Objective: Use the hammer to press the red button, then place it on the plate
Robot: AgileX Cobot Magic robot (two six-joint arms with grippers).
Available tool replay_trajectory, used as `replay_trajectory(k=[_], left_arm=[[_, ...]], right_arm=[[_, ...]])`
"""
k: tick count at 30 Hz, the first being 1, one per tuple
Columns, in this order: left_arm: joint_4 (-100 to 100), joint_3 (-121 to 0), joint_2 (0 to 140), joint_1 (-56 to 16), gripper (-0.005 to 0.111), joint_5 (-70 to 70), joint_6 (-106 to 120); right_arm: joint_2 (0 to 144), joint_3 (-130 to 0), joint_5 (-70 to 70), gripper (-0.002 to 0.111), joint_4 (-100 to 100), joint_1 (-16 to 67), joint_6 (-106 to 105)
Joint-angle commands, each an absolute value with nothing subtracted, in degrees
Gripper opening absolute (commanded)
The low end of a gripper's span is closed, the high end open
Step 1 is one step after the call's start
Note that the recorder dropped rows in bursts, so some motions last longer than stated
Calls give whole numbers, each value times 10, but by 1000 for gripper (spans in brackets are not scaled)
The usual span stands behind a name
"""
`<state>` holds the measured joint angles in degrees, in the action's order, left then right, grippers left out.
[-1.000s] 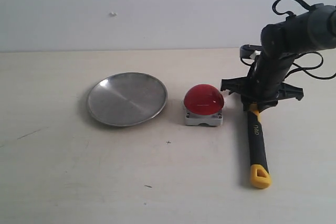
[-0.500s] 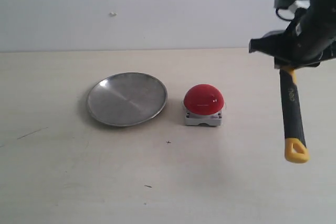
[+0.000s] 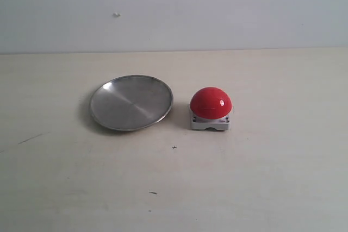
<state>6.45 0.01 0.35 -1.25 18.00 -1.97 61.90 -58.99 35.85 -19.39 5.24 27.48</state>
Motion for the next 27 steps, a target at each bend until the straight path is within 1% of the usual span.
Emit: replay_trajectory(k=[1,3,6,7,9,10,11,12,13,15,16,19,21,22,25,27], left_arm=[[56,0,0,-11,0,87,-27],[15,0,0,-11,0,41,-82],[5,0,0,-11,0,-25,-194],[6,0,0,-11,0,-44,-305],[13,0,0,-11,0,-92,-440],[27,0,0,-11,0,-120,-468],[92,0,0,-11,0,-200,-528],[132,0,3,-11,0,-236,-561],[271,-13,33,-11,0,-283,-669],[482,-59,106,-11,0,-329,-815],[539,-79,155,-11,0,-355,-852],[598,-123,335,-11,1,-469,-856],[622,-151,458,-13,11,-556,-843],[629,-170,518,-21,19,-586,-835],[627,-208,628,-60,34,-602,-811],[625,-240,699,-109,43,-602,-794]], right_arm=[[572,-581,351,0,-194,54,236],[561,-580,352,0,-179,54,233],[557,-580,343,0,-146,54,215],[557,-577,334,0,-116,54,192],[557,-556,300,0,-79,54,170],[557,-547,287,0,-73,54,170],[557,-530,257,0,-69,54,170],[557,-522,239,0,-60,54,173],[557,-508,209,0,-52,54,182],[557,-500,192,0,-22,54,181],[557,-500,193,0,-12,54,178],[557,-500,195,0,21,54,150],[557,-500,195,0,53,54,133],[557,-500,193,0,77,54,119],[557,-500,193,0,119,54,77],[561,-500,191,0,138,54,56]])
